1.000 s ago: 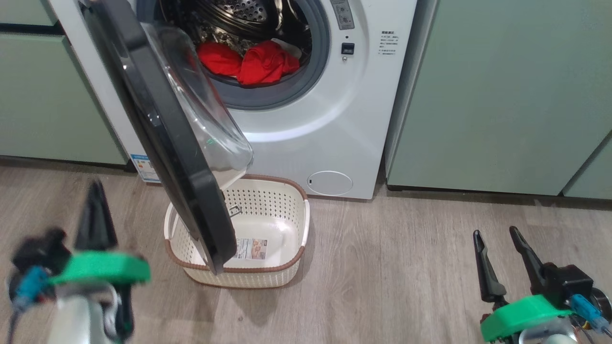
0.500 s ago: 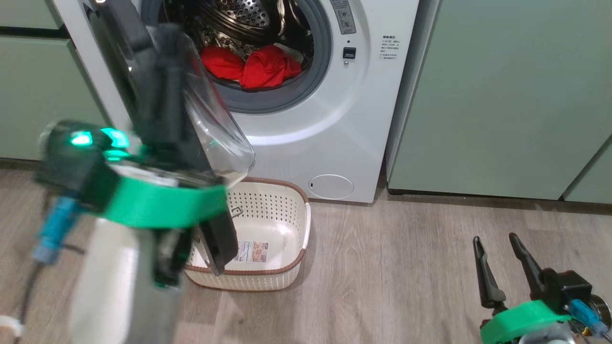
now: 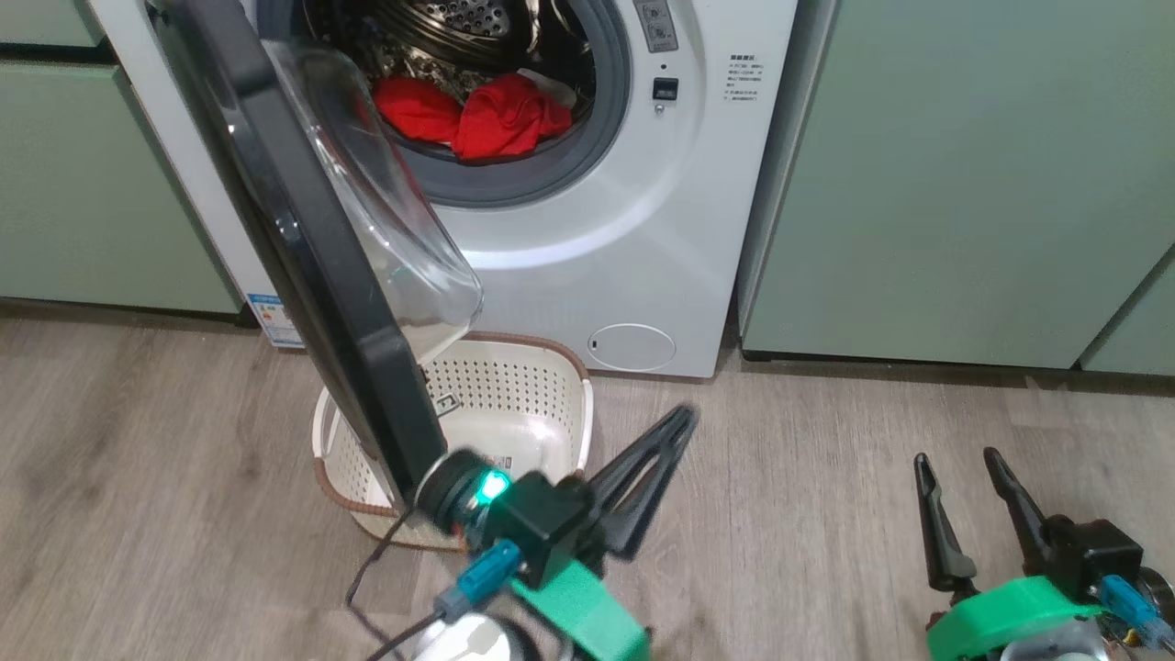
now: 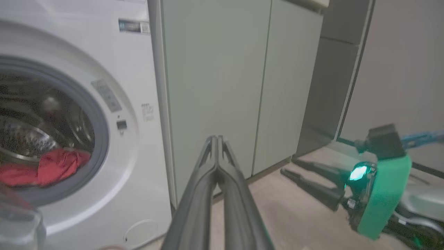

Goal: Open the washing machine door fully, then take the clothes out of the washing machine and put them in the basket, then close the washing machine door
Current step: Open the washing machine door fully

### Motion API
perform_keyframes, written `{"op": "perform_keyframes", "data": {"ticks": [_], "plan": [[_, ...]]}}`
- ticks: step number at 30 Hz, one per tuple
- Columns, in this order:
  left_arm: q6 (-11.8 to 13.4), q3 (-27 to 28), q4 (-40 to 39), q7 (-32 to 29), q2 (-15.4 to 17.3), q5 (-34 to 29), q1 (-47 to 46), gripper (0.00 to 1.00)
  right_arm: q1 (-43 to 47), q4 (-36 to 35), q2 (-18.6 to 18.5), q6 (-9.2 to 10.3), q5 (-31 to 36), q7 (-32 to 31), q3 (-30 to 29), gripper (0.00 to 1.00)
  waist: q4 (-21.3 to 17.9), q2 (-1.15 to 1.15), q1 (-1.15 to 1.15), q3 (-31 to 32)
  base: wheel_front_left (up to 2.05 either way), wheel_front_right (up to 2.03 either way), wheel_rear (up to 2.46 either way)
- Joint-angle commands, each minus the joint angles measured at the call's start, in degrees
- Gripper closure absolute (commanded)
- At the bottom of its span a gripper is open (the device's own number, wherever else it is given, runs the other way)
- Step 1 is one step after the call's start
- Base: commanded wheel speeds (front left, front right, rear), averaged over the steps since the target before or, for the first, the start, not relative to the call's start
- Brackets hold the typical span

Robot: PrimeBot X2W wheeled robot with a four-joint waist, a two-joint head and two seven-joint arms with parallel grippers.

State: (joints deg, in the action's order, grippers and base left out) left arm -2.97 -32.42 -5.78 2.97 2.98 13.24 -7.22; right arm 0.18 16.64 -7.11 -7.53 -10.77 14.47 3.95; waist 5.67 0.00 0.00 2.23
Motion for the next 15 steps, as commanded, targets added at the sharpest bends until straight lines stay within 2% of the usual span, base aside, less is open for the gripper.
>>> {"op": "perform_keyframes", "data": {"ticks": [1, 8, 15], "plan": [[0.3, 2.1, -1.1, 0.9, 0.3, -0.3, -2.5, 1.0, -1.5, -1.5, -0.3, 0.04, -0.3, 0.5, 0.9, 0.0, 0.0, 0.0, 0.0, -0.1, 0.0, 0.0, 0.0], [3.5, 6.6, 13.9, 9.0, 0.5, 0.6, -2.4, 1.0, -1.6, -1.4, -0.3, 0.04, -0.4, 0.5, 0.5, 0.0, 0.0, 0.0, 0.0, -0.8, 0.0, 0.0, 0.0], [8.1, 13.0, 24.9, 11.7, 0.4, 2.2, -5.9, 1.0, -1.9, -1.1, -0.1, 0.04, -0.5, 0.5, 0.6, 0.0, -0.6, 0.0, 0.0, -1.1, 0.0, 0.0, 0.0]]}}
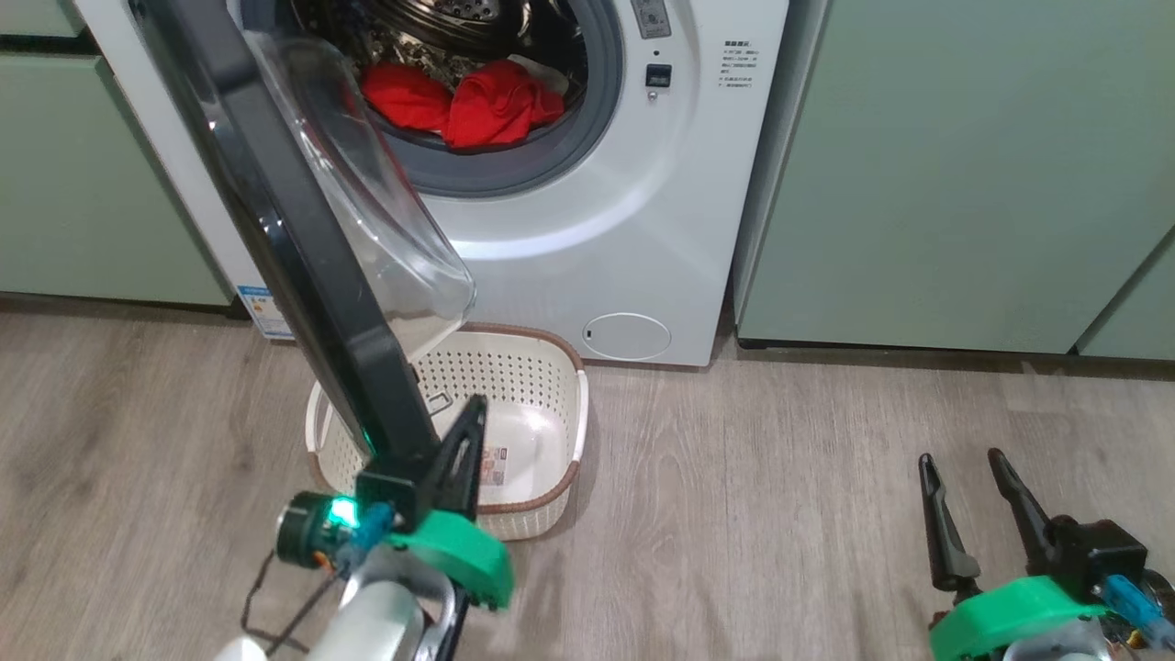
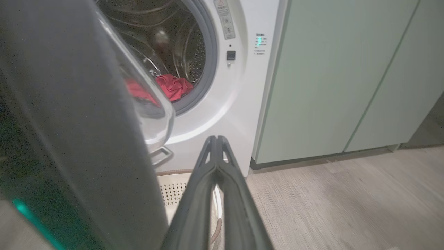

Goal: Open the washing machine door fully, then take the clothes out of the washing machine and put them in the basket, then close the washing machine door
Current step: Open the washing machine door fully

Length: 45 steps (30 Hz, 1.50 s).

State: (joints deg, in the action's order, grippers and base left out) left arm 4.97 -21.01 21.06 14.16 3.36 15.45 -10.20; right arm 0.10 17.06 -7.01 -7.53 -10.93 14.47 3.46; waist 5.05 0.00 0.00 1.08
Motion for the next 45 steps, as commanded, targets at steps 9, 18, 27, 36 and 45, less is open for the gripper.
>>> {"op": "perform_keyframes", "data": {"ticks": [9, 18, 27, 36, 45], "plan": [[1.0, 6.0, -1.9, 0.8, -0.2, 0.3, -4.0, 1.0, -1.6, -1.5, -0.4, 0.04, -0.3, 0.5, 0.0, 0.0, 1.7, 0.0, 0.0, -0.7, 0.0, 0.0, 0.0], [0.2, 8.5, -3.2, 0.8, -0.2, -0.6, -1.9, 1.0, -1.4, -1.3, -0.1, 0.04, -0.5, 0.5, 0.7, 0.0, 6.5, 0.0, 0.0, -0.6, 0.0, 0.0, 0.0], [-1.4, 10.5, -1.3, 0.8, 0.3, -1.2, -1.8, 1.0, -1.4, -1.4, 0.2, 0.04, -0.7, 0.5, 1.2, 0.0, 13.6, 0.0, 0.0, 0.2, 0.0, 0.0, 0.0], [-2.4, 14.0, 0.2, 0.8, 1.2, -0.8, -2.9, 1.0, -1.8, -1.2, 0.8, 0.04, -0.8, 0.5, 1.8, 0.0, 19.1, 0.0, 0.0, 0.6, 0.0, 0.0, 0.0], [-2.9, 20.2, 2.9, 0.8, 2.9, 0.0, -5.9, 1.0, -2.3, -1.2, 1.0, 0.04, -0.8, 0.5, 3.0, 0.0, 21.1, 0.0, 0.0, 0.3, 0.0, 0.0, 0.0]]}}
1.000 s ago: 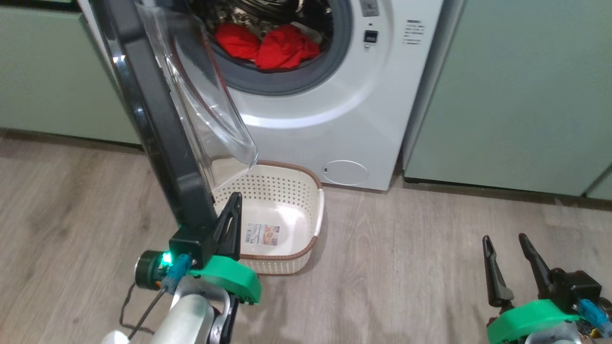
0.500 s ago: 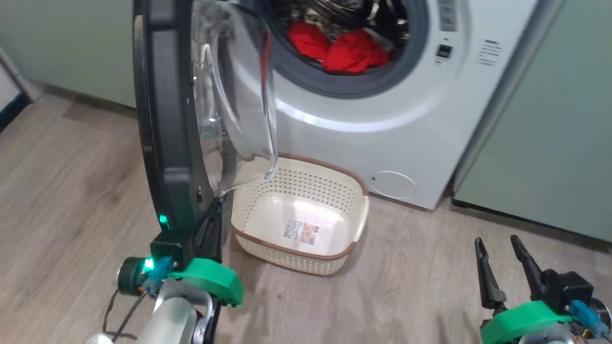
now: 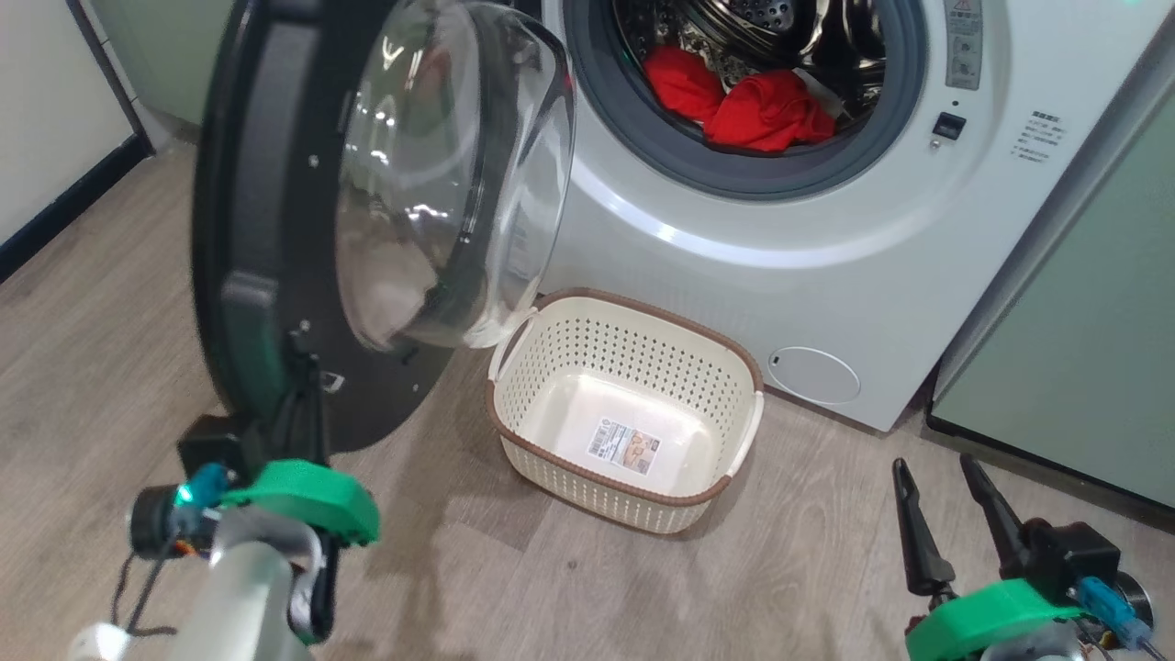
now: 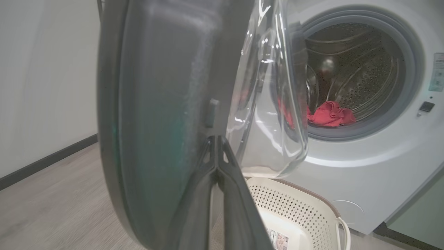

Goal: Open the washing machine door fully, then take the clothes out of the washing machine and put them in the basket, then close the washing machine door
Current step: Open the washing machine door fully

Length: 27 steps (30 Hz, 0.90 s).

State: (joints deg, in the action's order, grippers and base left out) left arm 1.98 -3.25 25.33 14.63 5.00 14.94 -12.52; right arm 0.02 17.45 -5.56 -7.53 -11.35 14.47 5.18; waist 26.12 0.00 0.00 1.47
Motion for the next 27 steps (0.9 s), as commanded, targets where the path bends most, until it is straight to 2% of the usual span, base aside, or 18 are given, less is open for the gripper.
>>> {"op": "perform_keyframes", "data": {"ticks": [1, 6, 11, 17, 27], "plan": [[0.0, 3.2, -0.8, 0.4, 1.5, 0.6, -4.0, 1.0, -2.2, -1.6, -0.4, 0.04, -0.4, 0.5, 1.2, 0.0, 0.2, 0.0, 0.0, -0.1, 0.0, 0.0, 0.0], [-0.6, 7.0, 3.6, 0.4, 2.4, 1.3, -6.8, 1.0, -2.4, -1.5, -0.6, 0.04, -0.6, 0.5, 1.6, 0.0, 0.3, 0.0, 0.0, -0.8, 0.0, 0.0, 0.0], [-2.8, 12.3, 9.3, 0.4, 4.3, 2.8, -10.8, 1.0, -3.1, -1.5, -1.6, 0.04, -0.8, 0.5, 2.7, 0.0, -0.6, 0.0, 0.0, -2.2, 0.0, 0.0, 0.0], [-2.6, 16.7, 13.3, 0.4, 5.7, 1.4, -14.4, 1.0, -4.1, -1.7, -3.0, 0.04, -0.8, 0.5, 3.0, 0.0, -1.6, 0.0, 0.0, -4.5, 0.0, 0.0, 0.0], [-3.7, 25.7, 19.8, 0.4, 6.9, 2.1, -20.1, 1.0, -6.0, -1.3, -4.0, 0.04, -1.0, 0.5, 3.9, 0.0, -3.4, 0.0, 0.0, -6.0, 0.0, 0.0, 0.0]]}}
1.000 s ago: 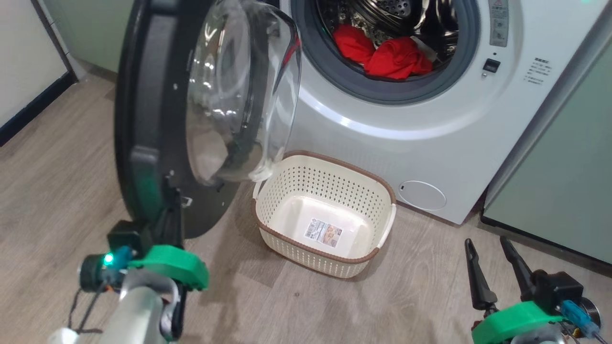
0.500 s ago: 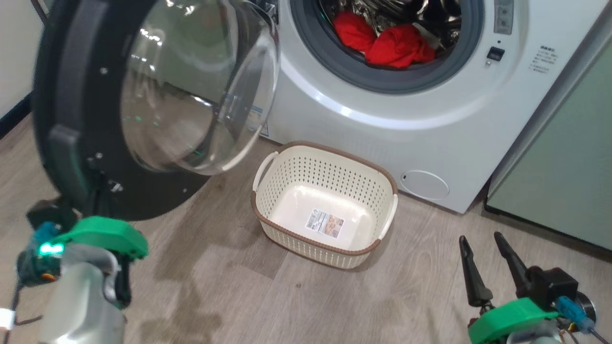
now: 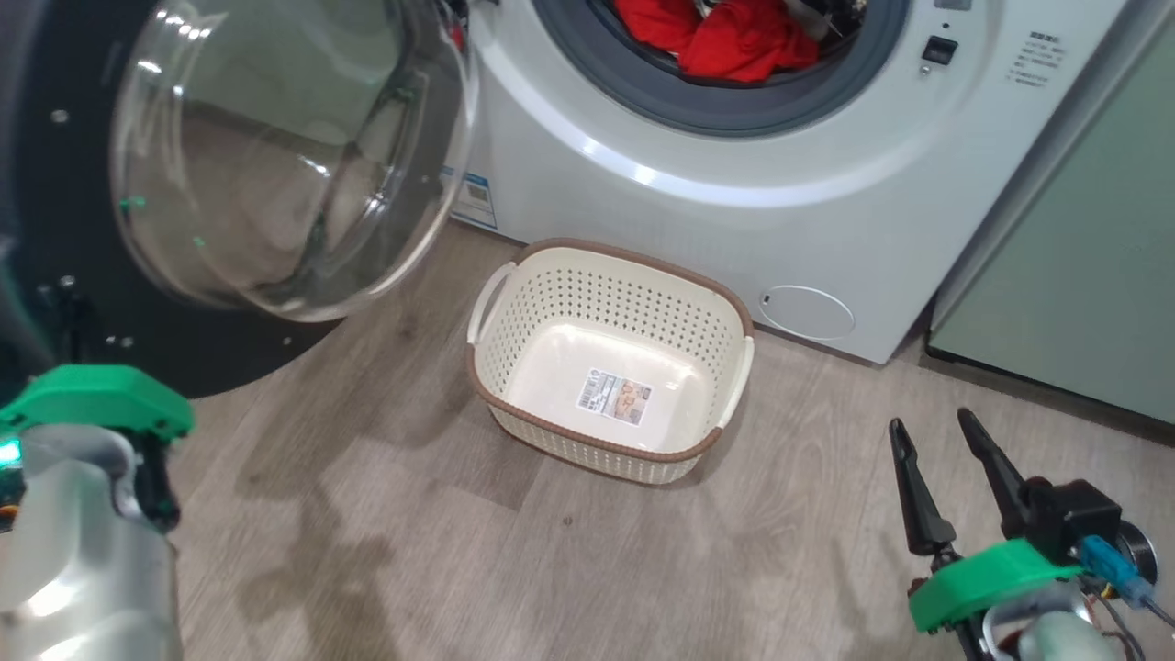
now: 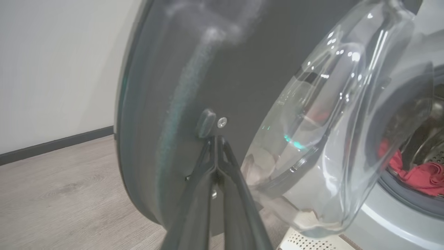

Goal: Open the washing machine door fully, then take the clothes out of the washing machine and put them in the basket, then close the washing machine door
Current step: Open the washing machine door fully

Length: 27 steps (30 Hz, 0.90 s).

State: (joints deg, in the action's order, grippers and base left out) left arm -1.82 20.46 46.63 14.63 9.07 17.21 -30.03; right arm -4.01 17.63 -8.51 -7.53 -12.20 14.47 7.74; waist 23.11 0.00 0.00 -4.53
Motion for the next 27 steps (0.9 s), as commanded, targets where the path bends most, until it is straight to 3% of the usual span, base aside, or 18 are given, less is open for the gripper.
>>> {"op": "perform_keyframes", "data": {"ticks": [1, 6, 14, 22, 24, 25, 27], "plan": [[0.1, 2.0, -1.5, 0.4, 2.8, -0.2, -2.6, 1.0, -2.0, -1.5, -1.1, 0.04, -0.2, 0.5, 1.3, 0.0, -0.4, 0.0, 0.0, 0.0, 0.0, 0.0, 0.0], [-0.7, 4.7, -2.7, 0.4, 2.6, -2.4, -2.1, 1.0, -2.3, -1.3, -0.8, 0.04, -0.4, 0.5, 1.5, 0.0, -2.0, 0.0, 0.0, 0.6, 0.0, 0.0, 0.0], [-4.3, 7.8, -10.3, 0.4, 1.6, -5.2, 5.3, 1.0, -0.5, -1.2, 1.2, 0.04, -0.7, 0.5, 1.7, 0.0, -6.7, 0.0, 0.0, 4.8, 0.0, 0.0, 0.0], [-5.6, 4.8, -23.3, 0.4, -3.6, -5.7, 15.7, 1.0, -0.1, -1.9, 2.3, 0.04, -1.0, 0.5, 1.1, 0.0, -12.9, 0.0, 0.0, 6.5, 0.0, 0.0, 0.0], [-5.6, 2.1, -25.6, 0.4, -4.3, -4.7, 17.9, 0.66, -0.3, -2.1, 2.5, 0.04, -1.0, 0.5, 1.1, 0.0, -15.0, 0.0, 0.0, 6.8, 0.0, 0.0, 0.0], [-5.6, 0.9, -26.8, 0.4, -4.6, -4.3, 19.0, 0.55, -0.2, -2.2, 2.6, 0.04, -0.9, 0.5, 1.0, 0.0, -15.9, 0.0, 0.0, 6.9, 0.0, 0.0, 0.0], [-5.6, -1.4, -29.2, 0.4, -5.3, -3.9, 21.2, 0.18, -0.2, -2.3, 2.7, 0.04, -0.9, 0.5, 0.7, 0.0, -17.8, 0.0, 0.0, 7.0, 0.0, 0.0, 0.0]]}}
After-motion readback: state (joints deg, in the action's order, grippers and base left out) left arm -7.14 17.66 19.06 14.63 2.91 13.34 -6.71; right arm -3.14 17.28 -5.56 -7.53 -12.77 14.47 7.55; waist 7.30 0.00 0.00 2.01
